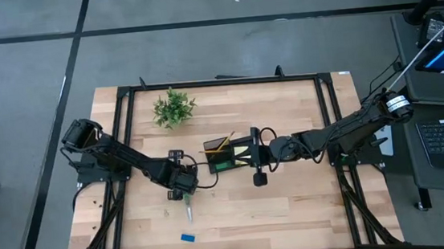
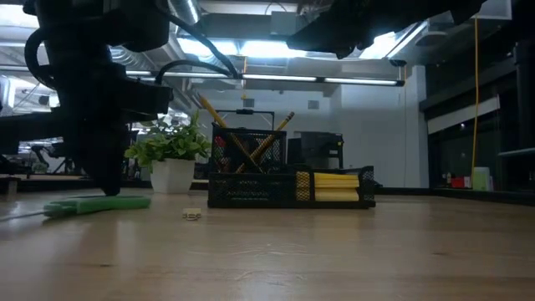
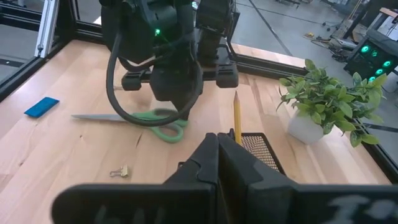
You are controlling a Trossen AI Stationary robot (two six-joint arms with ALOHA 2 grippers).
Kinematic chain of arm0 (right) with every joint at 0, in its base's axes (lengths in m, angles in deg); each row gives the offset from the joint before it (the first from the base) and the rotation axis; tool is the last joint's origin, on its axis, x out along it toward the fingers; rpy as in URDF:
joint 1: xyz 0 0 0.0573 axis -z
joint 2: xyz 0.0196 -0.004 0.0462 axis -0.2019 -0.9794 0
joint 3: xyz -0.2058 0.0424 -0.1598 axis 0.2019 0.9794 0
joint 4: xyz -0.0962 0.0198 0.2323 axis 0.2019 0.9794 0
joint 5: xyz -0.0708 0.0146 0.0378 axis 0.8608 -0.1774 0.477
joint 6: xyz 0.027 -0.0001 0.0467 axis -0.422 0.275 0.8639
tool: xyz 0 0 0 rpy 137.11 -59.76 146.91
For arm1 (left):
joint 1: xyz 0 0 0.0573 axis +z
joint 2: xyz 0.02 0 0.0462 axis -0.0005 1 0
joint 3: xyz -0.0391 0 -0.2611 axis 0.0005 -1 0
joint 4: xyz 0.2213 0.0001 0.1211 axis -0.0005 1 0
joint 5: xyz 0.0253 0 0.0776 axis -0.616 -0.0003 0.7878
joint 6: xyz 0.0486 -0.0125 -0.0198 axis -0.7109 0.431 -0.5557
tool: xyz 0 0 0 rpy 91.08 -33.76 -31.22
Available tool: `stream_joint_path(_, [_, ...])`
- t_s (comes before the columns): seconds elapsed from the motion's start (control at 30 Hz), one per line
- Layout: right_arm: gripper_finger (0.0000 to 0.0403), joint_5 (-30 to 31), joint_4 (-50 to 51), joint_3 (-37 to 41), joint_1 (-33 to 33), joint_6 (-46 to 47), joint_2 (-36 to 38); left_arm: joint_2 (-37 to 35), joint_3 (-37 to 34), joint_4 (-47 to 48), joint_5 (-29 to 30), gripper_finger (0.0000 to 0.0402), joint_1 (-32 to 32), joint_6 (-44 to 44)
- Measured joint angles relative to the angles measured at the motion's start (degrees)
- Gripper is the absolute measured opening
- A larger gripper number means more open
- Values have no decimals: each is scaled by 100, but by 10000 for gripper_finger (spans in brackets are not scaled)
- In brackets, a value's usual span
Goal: Pick and place office supplies into organizer
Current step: Put the green scissors into the black desk organizer
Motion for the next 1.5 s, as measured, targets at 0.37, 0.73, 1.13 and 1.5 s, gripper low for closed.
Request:
stream_joint_path(0.37, [10,0,0,0,-1,0,0,0,44,49,229,1,-77,-67])
stream_joint_path(0.73, [10,0,2,0,0,0,-1,-2,516,-56,228,10,-75,-503])
stream_joint_path(1.13, [10,-1,9,0,1,15,-2,-6,516,90,-83,81,-60,206])
stream_joint_path(1.5, [10,-2,13,0,-1,108,-2,-9,516,1139,-706,86,-44,3120])
